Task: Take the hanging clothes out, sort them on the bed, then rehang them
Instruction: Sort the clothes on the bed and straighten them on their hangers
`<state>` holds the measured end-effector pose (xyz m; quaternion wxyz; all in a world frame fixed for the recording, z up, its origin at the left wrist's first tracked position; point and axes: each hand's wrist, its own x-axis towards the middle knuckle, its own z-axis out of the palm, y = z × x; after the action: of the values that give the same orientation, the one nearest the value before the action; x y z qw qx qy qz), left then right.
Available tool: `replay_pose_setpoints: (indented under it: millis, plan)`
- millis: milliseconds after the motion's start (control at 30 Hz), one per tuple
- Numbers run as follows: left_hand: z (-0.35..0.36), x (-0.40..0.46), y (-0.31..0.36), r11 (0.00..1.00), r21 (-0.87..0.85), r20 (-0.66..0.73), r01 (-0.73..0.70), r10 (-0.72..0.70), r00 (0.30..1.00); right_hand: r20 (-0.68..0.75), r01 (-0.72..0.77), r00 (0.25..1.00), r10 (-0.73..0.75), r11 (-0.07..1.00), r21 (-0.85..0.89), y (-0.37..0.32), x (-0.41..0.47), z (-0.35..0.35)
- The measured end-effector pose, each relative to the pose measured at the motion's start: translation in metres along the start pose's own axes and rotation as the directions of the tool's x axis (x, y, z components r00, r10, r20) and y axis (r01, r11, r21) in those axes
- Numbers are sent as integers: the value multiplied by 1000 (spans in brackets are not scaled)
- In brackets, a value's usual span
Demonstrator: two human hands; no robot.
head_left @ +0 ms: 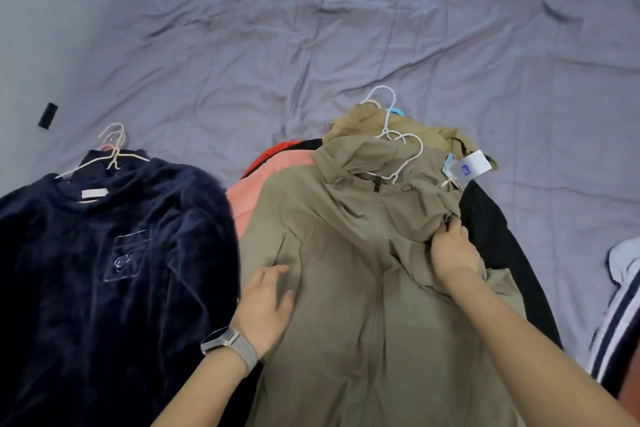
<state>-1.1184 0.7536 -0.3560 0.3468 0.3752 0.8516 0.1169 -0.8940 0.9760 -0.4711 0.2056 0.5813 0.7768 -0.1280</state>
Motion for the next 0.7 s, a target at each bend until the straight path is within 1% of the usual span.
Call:
replay_pose_setpoints:
  millis: [67, 133, 200, 233, 300, 333, 433, 500, 533, 600, 633, 700]
  plan:
    - [-2, -8, 0, 1000, -22, -11, -5, 4, 1000, -29, 52, 998, -51, 998, 41, 9, -11, -15]
    - [-5, -16, 1, 999, -51, -25, -2, 0, 1000, -120, 81, 991, -60, 981, 177, 16, -31, -31]
    - [-9, -22, 4, 997, -74, -40, -8, 5, 999, -233, 106, 972, -33, 945, 308, 17, -58, -47]
    - [-12, -24, 7, 996, -84, -53, -17, 13, 999, -266, 132, 963, -34, 924, 360, 16, -71, -55]
    - [-20, -27, 16, 993, -107, -99, -47, 36, 994, -277, 188, 960, -51, 849, 494, 17, -94, -66]
    - [-24, -28, 21, 991, -112, -133, -73, 57, 989, -283, 225, 956, -79, 815, 534, 18, -105, -71]
    - [-39, -28, 41, 986, -65, -240, -152, 133, 962, -315, 344, 928, -199, 785, 515, 30, -135, -85]
    - [-48, -28, 51, 978, 36, -311, -208, 208, 927, -289, 353, 929, -231, 786, 508, 40, -161, -98]
    - [-52, -29, 55, 970, 98, -330, -225, 245, 912, -286, 349, 931, -227, 779, 520, 47, -174, -105]
    - [-59, -37, 63, 958, 207, -328, -196, 257, 909, -316, 349, 929, -191, 734, 583, 64, -203, -123]
    - [-63, -45, 68, 955, 230, -318, -189, 257, 913, -325, 339, 932, -162, 713, 614, 73, -218, -132]
    - [-68, -64, 76, 941, 238, -295, -241, 306, 905, -359, 325, 927, -113, 721, 612, 94, -245, -147]
